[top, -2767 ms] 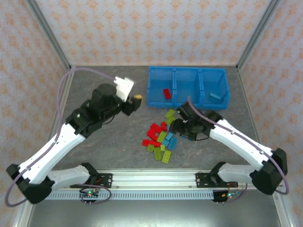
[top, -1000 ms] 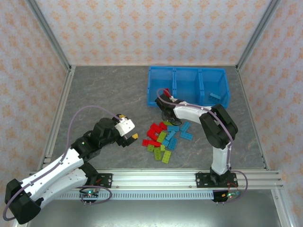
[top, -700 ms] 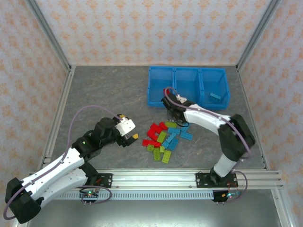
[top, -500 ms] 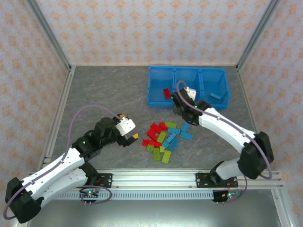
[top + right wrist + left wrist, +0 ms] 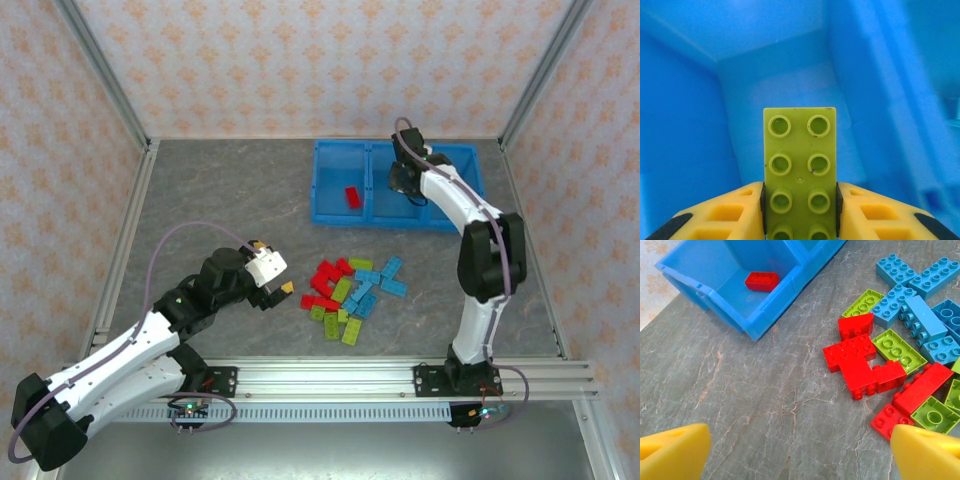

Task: Sort the legos into containers by color

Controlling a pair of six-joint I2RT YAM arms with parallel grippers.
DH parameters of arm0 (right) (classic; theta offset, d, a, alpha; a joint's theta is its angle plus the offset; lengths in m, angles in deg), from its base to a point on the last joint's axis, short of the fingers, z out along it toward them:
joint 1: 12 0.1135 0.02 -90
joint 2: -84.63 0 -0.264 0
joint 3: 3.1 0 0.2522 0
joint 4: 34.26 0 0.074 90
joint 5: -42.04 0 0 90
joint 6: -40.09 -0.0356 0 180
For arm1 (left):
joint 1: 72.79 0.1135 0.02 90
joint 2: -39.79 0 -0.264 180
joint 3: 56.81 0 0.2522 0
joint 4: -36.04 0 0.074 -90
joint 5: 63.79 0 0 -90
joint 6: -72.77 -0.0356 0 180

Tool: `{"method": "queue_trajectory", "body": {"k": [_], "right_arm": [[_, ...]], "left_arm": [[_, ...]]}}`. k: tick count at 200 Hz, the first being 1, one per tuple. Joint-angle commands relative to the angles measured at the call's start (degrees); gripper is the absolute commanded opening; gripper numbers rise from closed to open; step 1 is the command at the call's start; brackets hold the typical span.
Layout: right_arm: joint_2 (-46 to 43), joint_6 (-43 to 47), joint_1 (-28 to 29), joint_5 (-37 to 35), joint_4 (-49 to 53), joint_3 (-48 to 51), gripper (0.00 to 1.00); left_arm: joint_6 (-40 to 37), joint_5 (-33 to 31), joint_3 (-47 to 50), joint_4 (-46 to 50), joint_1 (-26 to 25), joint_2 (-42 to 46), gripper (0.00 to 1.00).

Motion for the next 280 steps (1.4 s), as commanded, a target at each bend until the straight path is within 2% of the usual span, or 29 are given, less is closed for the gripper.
{"method": "queue_trajectory", "body": {"k": [1, 22, 43, 64, 84, 117, 141, 163, 187, 200, 209, 219, 247, 280], "right_arm": [[1.1, 1.1, 0.0, 3.0, 4.4, -3.9, 0.43], [-1.2, 1.8, -0.4, 1.7, 6.8, -4.5, 0.52], [-6.4, 2.6, -1.1, 0.6, 10.0, -4.0, 0.55], [-15.1, 2.9, -1.2, -0.9, 13.3, -1.1, 0.59], [-25.6, 0.6, -1.2, -1.3, 14.3, 5.9, 0.65], [-42.4, -6.5, -1.2, 4.1, 16.7, 18.8, 0.70], [-48.8, -10.6, -1.0, 10.5, 18.6, 26.2, 0.69], [-48.7, -11.7, -0.3, 15.5, 18.4, 31.9, 0.69], [-44.4, -15.6, 2.2, 20.5, 15.6, 36.9, 0.70], [-41.3, -18.9, 5.5, 22.3, 11.5, 40.3, 0.77], [-39.5, -19.9, 7.5, 21.2, 9.6, 41.8, 0.93], [-37.4, -19.8, 8.6, 18.5, 8.7, 42.5, 0.98], [-32.9, -15.2, 10.4, 9.3, 7.8, 43.2, 0.99], [-28.9, -13.8, 10.3, 11.4, 3.2, 44.4, 0.99]], "left_arm": [[-1.3, -0.5, 0.4, -0.7, 0.1, 0.0, 0.93], [-1.2, -0.6, 0.4, -0.4, 0.1, 0.0, 0.93], [-1.0, -0.1, 0.4, -0.4, 0.1, 0.0, 0.93], [-0.3, 1.0, 0.2, 0.7, 0.1, 0.2, 0.94], [-0.1, 1.5, 0.4, 1.3, 0.0, 0.7, 0.94], [-0.5, 1.3, 1.0, 0.9, 0.0, 0.6, 0.94], [-0.6, 1.4, 0.8, 0.3, 0.0, -0.7, 0.94], [-0.3, 2.3, 0.6, -1.1, 0.1, -2.3, 0.94], [0.2, 3.4, -0.3, -0.7, 0.0, -4.0, 0.94], [-0.1, 3.4, -0.7, 0.0, 0.0, -4.4, 0.95], [-0.4, 3.1, -0.7, 0.2, 0.0, -4.3, 0.95], [-0.5, 2.9, -0.6, 0.3, 0.0, -4.1, 0.95], [-0.7, 2.6, -0.5, 0.4, 0.0, -3.9, 0.95], [-1.0, 2.5, -0.5, 0.6, 0.0, -3.9, 0.95]]}}
